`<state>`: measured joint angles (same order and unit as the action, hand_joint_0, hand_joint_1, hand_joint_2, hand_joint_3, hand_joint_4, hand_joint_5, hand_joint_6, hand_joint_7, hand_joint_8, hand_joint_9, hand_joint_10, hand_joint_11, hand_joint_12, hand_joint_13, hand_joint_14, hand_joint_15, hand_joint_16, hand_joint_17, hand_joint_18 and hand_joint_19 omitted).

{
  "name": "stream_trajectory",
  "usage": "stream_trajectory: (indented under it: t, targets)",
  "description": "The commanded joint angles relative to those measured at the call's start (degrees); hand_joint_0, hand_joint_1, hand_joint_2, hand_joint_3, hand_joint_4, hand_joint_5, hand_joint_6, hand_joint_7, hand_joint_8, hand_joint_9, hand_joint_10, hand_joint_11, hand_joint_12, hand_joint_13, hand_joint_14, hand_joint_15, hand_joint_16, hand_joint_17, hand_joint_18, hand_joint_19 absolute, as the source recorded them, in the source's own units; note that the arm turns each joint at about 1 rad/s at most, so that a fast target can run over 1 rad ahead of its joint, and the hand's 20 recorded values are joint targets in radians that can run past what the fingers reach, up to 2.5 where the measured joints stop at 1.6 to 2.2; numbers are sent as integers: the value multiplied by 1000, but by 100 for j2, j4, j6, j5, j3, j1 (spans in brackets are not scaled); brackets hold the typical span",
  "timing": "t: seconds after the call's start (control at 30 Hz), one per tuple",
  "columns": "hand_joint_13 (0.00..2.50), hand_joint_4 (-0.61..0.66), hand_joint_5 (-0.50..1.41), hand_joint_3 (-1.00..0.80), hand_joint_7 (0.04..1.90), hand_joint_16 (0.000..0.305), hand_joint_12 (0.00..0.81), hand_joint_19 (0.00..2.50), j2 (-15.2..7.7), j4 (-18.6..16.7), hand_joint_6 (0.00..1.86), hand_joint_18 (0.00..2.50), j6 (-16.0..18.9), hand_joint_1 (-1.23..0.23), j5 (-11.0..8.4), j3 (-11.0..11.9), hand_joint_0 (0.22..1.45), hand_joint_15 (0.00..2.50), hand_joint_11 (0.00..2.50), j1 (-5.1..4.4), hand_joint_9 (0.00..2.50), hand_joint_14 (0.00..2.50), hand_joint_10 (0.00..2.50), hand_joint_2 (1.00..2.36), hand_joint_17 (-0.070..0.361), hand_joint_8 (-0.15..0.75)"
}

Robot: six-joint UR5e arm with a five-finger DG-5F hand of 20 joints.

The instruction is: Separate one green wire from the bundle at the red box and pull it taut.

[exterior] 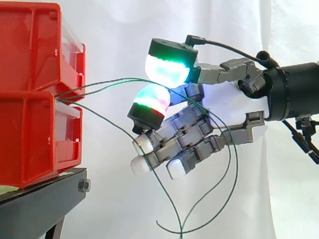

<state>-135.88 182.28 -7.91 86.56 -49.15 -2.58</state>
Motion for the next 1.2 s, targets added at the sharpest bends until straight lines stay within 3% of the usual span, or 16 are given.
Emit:
stream_trajectory:
  t: [0.0,0.3,0.67,0.8,0.83,1.07,1.17]
  targets:
    - [693,218,-205,-324,971,47,301,349,0,9,890,807,-9,-686,-7,2,596,189,409,3,743,7,9,1012,106,314]
    - [700,226,-208,-457,944,48,304,344,0,9,890,823,-18,-637,-7,-15,562,184,424,3,737,6,9,1004,109,315]
    - [704,201,-213,-259,967,47,301,306,0,-18,893,828,0,-895,2,-94,690,176,424,3,714,6,9,1017,105,304]
    - [694,213,-216,-395,954,47,300,289,0,-9,897,830,0,-934,2,-94,732,170,421,3,700,6,11,1008,105,299]
    - [694,212,-216,-500,955,47,299,279,0,-18,897,832,0,-956,2,-103,713,170,425,3,698,6,10,1000,106,296]
    - [702,223,-211,-500,929,51,316,299,0,-18,896,848,0,-948,2,-94,507,190,439,11,708,6,11,1000,115,304]
    - [723,234,-188,-500,944,56,340,310,0,-26,871,883,0,-776,11,-94,440,190,424,29,752,6,10,1000,127,338]
